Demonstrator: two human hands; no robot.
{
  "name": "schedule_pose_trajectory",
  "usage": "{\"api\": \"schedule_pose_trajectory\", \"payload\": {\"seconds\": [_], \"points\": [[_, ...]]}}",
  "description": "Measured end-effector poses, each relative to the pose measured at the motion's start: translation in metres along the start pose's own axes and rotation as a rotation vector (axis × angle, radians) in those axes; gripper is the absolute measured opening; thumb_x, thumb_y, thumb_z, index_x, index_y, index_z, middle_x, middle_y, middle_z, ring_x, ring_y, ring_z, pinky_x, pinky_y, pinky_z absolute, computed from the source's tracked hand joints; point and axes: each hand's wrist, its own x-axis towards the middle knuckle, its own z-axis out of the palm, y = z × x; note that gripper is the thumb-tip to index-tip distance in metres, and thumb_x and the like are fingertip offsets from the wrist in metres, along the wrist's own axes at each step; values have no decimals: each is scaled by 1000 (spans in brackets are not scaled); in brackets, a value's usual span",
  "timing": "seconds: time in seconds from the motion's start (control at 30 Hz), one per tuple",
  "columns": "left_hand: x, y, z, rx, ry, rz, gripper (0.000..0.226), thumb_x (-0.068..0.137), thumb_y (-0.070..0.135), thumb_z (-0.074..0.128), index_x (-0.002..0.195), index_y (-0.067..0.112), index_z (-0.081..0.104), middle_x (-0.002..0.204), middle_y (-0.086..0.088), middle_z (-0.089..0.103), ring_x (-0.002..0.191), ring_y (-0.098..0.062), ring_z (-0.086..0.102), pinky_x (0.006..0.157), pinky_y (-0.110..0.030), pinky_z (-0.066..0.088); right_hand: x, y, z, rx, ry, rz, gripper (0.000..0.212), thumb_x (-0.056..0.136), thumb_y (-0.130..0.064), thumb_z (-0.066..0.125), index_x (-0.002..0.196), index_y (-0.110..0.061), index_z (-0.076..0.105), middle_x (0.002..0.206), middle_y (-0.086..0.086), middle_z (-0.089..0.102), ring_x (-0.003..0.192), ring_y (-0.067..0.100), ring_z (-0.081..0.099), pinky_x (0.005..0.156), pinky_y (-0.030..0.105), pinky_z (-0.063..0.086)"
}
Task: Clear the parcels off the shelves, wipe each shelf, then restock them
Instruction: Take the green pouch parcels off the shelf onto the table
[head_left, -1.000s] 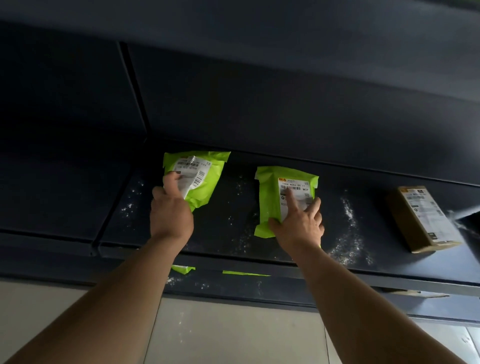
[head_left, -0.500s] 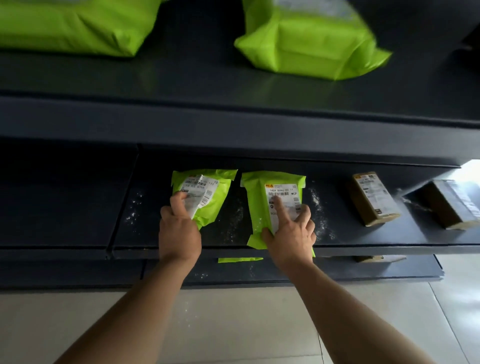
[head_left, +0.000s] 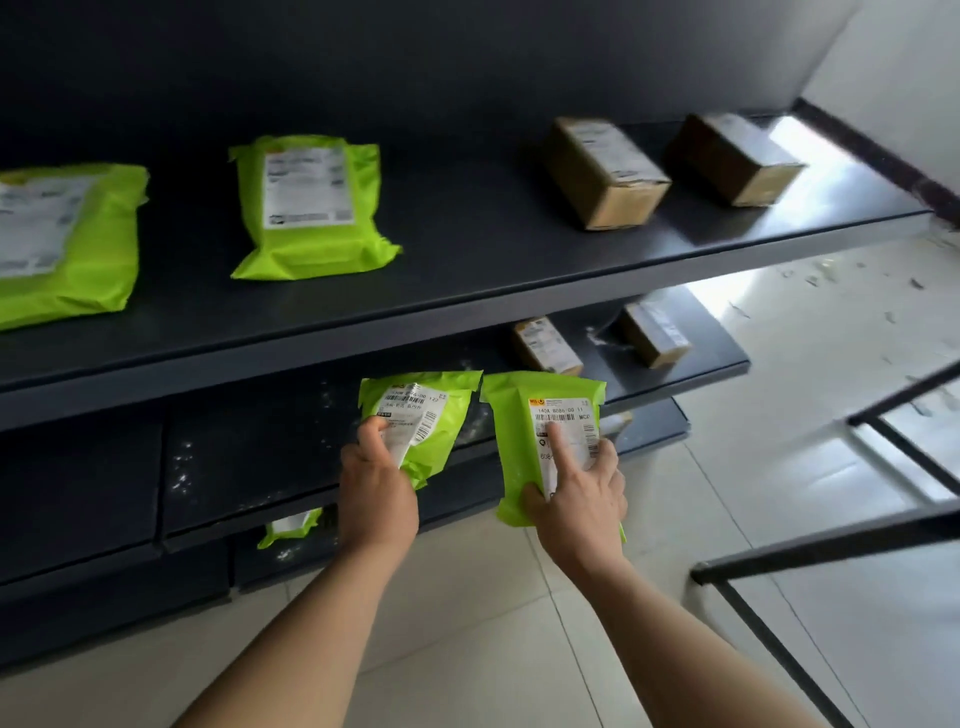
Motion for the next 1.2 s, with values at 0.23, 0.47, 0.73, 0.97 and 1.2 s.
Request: {"api": "schedule_pose_trajectory", "payload": {"seconds": [0.23,0.47,0.73,0.97,1.2], "points": [[-68,112,15,-2,-58,129,52,84,-6,43,130,17,33,118,-23,44,88,-39,51,71,-43,46,-37,101,-107,54,92,133,79,86,-40,62,147,-48,14,156,14,0,140,39,15,114,53,20],[-163,235,48,-10,-134,297,52,83,-8,44,130,11,33,113,-26,44,89,-39,49,75,-40,43,-93,222,-223,73,221,283,81,84,-41,61,149,-48,13,153,13,4,135,38,21,112,50,24],[-275,376,106,-47,-294,443,48,84,-2,47,128,12,31,118,-27,42,97,-45,51,83,-45,43,-170,374,-325,4,360,485,82,83,-46,62,149,-47,13,150,14,4,133,38,25,110,49,28],[-342,458,159,-44,-455,548,44,88,1,41,127,16,25,132,-18,38,112,-36,42,90,-42,37,-211,470,-371,-1,436,679,77,88,-49,58,150,-44,13,150,17,3,133,38,23,110,48,25],[-379,540,234,51,-552,692,49,89,0,38,134,16,32,137,-12,34,116,-33,39,96,-41,37,-200,549,-406,6,478,808,76,88,-50,57,150,-44,14,150,17,5,132,39,25,109,49,27]]}}
